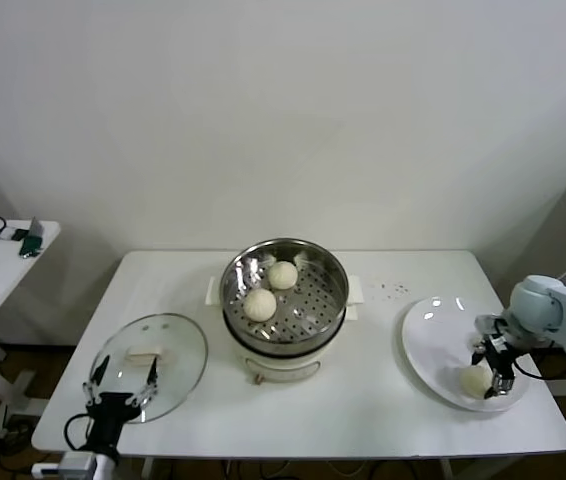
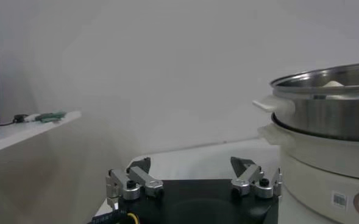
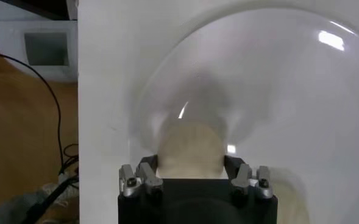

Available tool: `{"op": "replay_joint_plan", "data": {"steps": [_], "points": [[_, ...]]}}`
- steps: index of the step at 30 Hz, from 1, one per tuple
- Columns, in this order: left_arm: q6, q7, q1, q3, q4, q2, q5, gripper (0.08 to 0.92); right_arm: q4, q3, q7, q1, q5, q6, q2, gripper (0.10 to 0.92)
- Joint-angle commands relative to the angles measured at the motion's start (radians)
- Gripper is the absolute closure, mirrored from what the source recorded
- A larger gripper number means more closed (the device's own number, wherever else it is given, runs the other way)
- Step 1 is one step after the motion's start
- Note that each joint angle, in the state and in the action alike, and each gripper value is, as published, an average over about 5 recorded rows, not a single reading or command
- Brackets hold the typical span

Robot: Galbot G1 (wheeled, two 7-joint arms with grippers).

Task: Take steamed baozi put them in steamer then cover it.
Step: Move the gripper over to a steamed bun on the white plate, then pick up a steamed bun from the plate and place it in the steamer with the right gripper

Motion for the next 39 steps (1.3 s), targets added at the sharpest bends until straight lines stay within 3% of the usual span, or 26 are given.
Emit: {"op": "replay_joint_plan", "data": {"steps": [1,10,20,29,39], "points": [[0.000,0.000,0.001,0.000,-0.001,-0.001,0.000,0.177,-0.006,-0.020,-0.010,0.032,0.002,0.021,0.005,0.321],[0.003,-0.001,-0.003,0.003,-0.004,0.002,-0.001,0.177,0.091,-0.285,-0.084,0.444,-0.013,0.189,0.057,0.319],[-0.001,-0.001,-0.008,0.023,-0.005,0.005,0.005,0.177,0.228,-0.482,-0.117,0.823,-0.029,0.431,0.282,0.315],[0.020,0.002,-0.050,0.052,-0.006,0.016,0.024,0.177,0.322,-0.352,-0.118,0.839,-0.073,0.540,0.483,0.313],[0.021,0.003,-0.055,0.061,0.011,0.021,0.018,0.177,0.200,-0.221,-0.095,0.682,-0.163,0.603,0.722,0.318]]}}
